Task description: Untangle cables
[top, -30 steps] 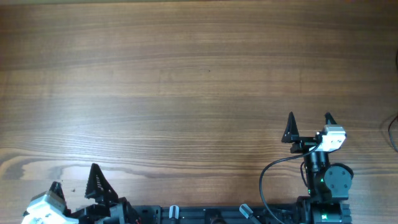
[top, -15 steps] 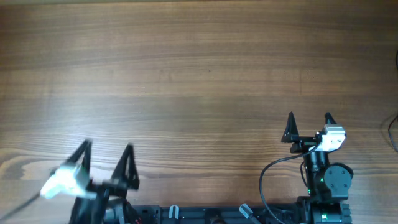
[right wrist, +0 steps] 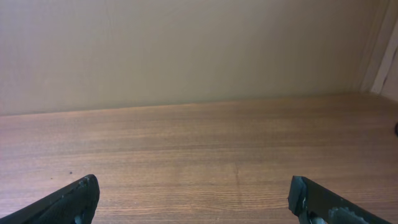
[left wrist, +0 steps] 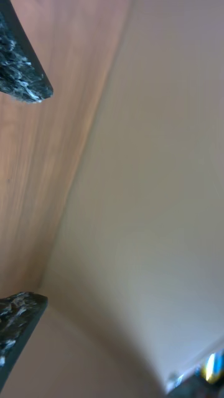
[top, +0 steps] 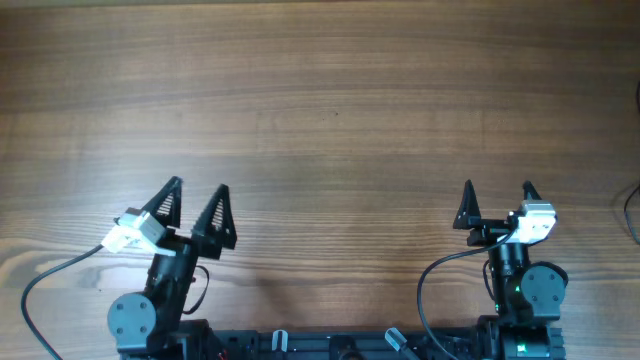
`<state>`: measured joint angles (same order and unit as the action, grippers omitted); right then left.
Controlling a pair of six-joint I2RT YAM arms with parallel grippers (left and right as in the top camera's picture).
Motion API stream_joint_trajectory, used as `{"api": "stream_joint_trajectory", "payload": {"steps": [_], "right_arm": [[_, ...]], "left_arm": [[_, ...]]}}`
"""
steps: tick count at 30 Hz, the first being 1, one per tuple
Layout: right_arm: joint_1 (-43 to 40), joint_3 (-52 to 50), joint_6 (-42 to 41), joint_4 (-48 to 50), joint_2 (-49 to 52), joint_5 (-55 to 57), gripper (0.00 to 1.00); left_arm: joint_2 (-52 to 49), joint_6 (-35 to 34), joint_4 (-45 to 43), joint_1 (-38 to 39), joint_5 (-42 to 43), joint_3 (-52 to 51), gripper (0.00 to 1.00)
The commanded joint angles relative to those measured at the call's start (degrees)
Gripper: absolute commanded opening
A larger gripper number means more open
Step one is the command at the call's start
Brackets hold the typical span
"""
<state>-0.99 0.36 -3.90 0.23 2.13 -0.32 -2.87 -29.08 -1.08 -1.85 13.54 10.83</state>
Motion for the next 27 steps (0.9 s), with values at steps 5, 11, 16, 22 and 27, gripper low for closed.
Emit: {"api": "stream_joint_trajectory", "payload": {"steps": [5, 11, 16, 22, 27], "right_arm": [[0.17, -0.04, -0.96, 0.22, -0.02, 0.9, 1.0], [0.17, -0.04, -0.94, 0.22, -0.02, 0.9, 1.0], [0.17, -0.04, -0.94, 0.22, -0.02, 0.9, 1.0], [0.17, -0.04, -0.94, 0.22, -0.02, 0.9, 1.0], [0.17, -0.04, -0.94, 0.22, -0.02, 0.92, 1.0]], "left_arm": [[2.69, -4.07, -4.11, 2.01, -21.33, -9.46, 1.0], [2.69, 12.17, -0.72, 2.12, -15.37, -10.49, 1.0], [2.67, 16.81, 5.42, 2.12, -13.75, -10.49, 1.0], [0.96, 16.9, 5.49, 2.12, -11.8, -10.47, 1.0], [-3.58, 16.9, 5.44, 2.12, -11.65, -10.47, 1.0]]}}
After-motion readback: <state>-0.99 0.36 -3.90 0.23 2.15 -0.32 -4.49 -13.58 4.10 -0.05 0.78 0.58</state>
